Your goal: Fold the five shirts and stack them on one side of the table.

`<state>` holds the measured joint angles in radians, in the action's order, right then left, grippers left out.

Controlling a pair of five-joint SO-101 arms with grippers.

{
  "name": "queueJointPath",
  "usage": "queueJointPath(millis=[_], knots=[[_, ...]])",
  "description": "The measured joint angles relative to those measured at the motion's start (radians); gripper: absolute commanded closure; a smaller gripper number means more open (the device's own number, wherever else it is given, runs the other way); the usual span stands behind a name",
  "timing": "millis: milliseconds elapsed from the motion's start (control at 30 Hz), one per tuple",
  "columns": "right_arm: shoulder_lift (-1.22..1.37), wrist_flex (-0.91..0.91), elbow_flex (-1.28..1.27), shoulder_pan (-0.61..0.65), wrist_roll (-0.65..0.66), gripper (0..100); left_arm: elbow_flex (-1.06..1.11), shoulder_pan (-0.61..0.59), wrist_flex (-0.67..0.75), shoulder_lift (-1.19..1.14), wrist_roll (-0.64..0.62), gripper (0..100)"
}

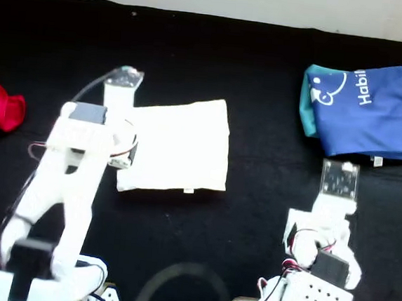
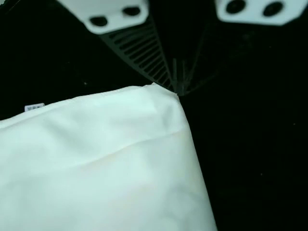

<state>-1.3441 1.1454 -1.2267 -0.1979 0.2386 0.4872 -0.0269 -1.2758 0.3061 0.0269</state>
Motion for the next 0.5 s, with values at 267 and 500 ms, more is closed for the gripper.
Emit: queueJointPath(millis=[267, 500], knots=[[0.288, 0.071, 0.351, 0.172, -0.032, 91.4, 0.040, -0.086, -0.115, 0.199, 0.051, 99], [0.790, 0.121, 0.741, 0.376, -0.135, 86.1, 0.290, -0.278, 0.107, 0.216, 0.149, 98]])
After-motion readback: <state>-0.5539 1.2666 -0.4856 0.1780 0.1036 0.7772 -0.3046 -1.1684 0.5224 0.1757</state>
